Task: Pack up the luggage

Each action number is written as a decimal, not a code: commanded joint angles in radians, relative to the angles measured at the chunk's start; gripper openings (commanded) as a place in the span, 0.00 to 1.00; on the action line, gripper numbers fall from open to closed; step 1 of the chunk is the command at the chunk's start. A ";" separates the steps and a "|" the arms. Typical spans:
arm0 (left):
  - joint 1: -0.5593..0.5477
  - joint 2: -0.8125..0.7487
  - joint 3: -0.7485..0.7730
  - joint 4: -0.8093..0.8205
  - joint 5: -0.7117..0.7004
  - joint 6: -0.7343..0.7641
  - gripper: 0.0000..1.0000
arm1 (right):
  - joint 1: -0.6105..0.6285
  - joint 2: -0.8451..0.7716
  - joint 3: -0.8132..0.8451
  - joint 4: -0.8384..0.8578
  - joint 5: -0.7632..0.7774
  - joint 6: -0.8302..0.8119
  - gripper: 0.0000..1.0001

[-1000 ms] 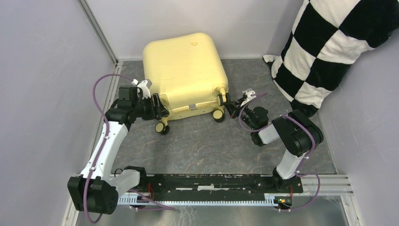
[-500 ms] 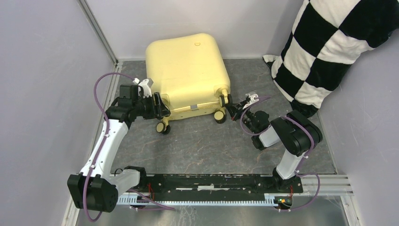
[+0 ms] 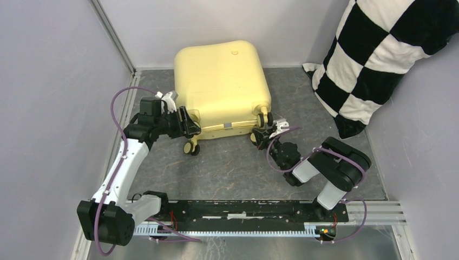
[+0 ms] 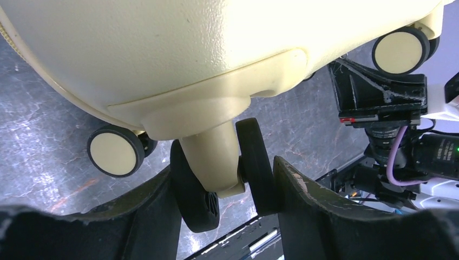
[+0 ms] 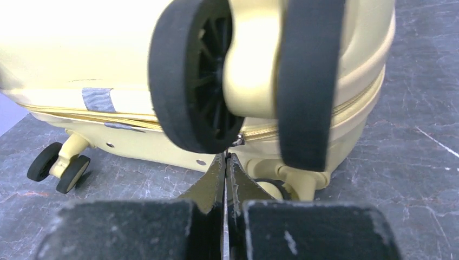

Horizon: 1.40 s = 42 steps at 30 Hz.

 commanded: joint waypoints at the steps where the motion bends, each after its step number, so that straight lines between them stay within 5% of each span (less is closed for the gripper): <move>1: -0.038 -0.081 0.026 0.368 0.211 -0.070 0.02 | 0.113 -0.036 0.000 0.143 0.095 -0.027 0.00; 7: -0.064 -0.085 0.014 0.376 0.211 -0.088 0.02 | 0.242 0.016 0.137 0.045 0.120 -0.091 0.00; 28: -0.111 -0.075 0.014 0.440 0.263 -0.134 0.02 | 0.500 0.302 0.683 -0.280 -0.258 -0.157 0.00; 32: -0.111 -0.083 0.018 0.440 0.267 -0.122 0.02 | 0.478 0.241 0.596 -0.270 -0.165 -0.118 0.07; 37: -0.111 -0.075 0.051 0.363 0.263 -0.024 0.02 | 0.333 0.027 0.298 -0.219 -0.067 0.078 0.33; 42: -0.112 -0.080 0.063 0.302 0.282 0.076 0.02 | 0.167 -0.251 0.166 -0.545 0.083 0.177 0.32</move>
